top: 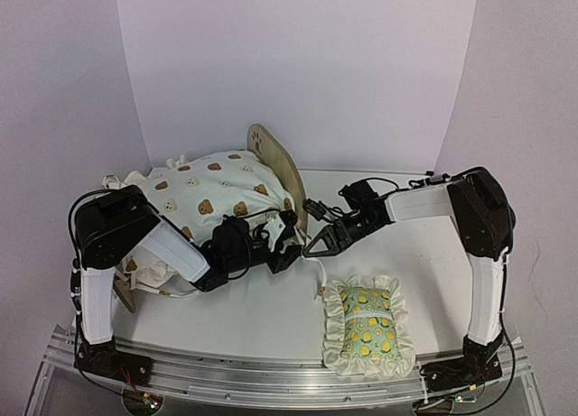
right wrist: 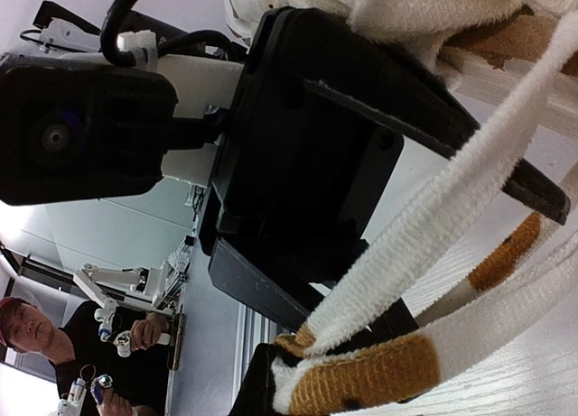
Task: Set up the pet bed
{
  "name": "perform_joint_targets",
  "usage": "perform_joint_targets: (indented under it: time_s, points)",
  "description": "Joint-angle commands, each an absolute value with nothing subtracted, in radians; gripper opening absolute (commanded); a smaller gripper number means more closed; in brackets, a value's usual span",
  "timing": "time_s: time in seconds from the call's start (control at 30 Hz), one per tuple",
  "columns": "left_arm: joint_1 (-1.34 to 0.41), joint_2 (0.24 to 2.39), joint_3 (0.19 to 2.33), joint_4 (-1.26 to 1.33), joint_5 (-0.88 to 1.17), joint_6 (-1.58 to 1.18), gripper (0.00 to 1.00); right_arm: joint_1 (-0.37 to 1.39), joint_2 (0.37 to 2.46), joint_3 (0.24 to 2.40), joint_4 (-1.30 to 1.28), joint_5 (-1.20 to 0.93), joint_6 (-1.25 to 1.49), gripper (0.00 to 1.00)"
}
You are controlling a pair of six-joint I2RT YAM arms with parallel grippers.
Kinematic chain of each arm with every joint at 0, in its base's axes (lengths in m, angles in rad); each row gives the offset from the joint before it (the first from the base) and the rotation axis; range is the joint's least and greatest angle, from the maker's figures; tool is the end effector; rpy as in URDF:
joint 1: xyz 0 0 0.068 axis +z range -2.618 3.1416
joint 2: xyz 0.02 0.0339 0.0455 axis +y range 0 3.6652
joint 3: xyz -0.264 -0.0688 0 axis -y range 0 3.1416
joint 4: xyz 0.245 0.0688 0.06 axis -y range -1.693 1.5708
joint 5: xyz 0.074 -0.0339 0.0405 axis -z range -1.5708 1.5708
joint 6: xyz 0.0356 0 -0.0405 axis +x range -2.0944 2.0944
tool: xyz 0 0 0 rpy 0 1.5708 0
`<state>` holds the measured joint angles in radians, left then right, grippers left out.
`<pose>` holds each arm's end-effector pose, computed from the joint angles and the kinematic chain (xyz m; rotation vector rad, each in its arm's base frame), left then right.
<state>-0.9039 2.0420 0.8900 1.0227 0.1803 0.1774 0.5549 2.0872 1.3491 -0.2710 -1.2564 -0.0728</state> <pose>0.2439 -0.3201 0.1352 1.0149 1.4220 -0.6907 0.3368 0.2486 0.1507 -1.1792 2.0576 1.7970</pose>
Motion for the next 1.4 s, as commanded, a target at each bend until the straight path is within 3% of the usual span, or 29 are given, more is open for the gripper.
perform_joint_targets:
  time_s: [0.0,0.17,0.53,0.73,0.9,1.37]
  points:
    - [-0.907,2.091,0.941,1.047,0.195,0.198,0.54,0.565,2.1,1.391,-0.302,-1.343,-0.032,0.0]
    - [-0.907,2.121,0.952,1.104,0.184,0.199,0.58,0.565,2.104,1.392,-0.301,-1.346,-0.029,0.0]
    - [-0.907,2.186,0.997,1.155,0.201,0.198,0.48,0.565,2.112,1.393,-0.3,-1.349,-0.027,0.0]
    - [-0.907,2.201,0.999,1.167,0.217,0.199,0.28,0.565,2.11,1.397,-0.3,-1.346,-0.028,0.0]
    - [-0.908,2.194,1.003,1.129,0.202,0.21,0.01,0.565,2.111,1.405,-0.3,-1.345,-0.025,0.0]
    - [-0.907,2.074,0.861,1.146,0.068,0.189,0.0,0.559,2.123,1.404,-0.304,-1.328,-0.023,0.0]
